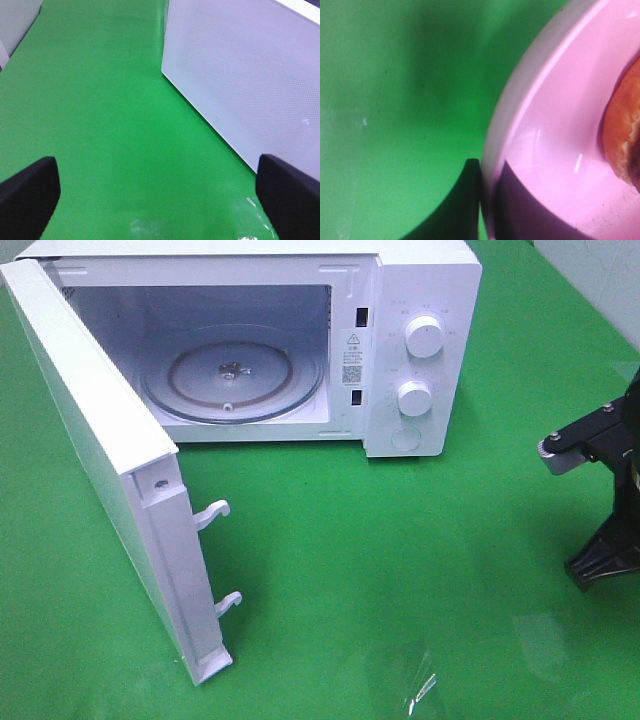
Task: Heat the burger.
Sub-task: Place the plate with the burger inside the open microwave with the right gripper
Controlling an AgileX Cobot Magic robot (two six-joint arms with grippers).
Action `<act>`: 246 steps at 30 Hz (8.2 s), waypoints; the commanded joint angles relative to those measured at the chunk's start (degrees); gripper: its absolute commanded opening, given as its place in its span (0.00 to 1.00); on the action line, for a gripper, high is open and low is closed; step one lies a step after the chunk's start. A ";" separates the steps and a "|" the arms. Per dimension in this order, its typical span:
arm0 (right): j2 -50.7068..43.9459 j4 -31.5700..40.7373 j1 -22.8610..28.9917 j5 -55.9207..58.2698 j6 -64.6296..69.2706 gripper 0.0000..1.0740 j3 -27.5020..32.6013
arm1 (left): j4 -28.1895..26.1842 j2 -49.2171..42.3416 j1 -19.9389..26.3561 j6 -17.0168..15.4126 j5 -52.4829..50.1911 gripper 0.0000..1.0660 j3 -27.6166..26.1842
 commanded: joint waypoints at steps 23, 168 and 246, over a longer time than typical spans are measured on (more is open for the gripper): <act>-13.41 -2.18 29.74 10.26 3.04 0.00 9.63 | 0.17 -0.17 -0.17 -0.23 0.29 0.92 0.00; -13.41 45.61 9.22 -46.75 -137.80 0.00 8.88 | 0.17 -0.17 -0.17 -0.23 0.29 0.92 0.00; 18.28 30.31 15.36 -35.01 -111.04 0.00 -29.28 | 0.17 -0.17 -0.17 -0.23 0.29 0.92 0.00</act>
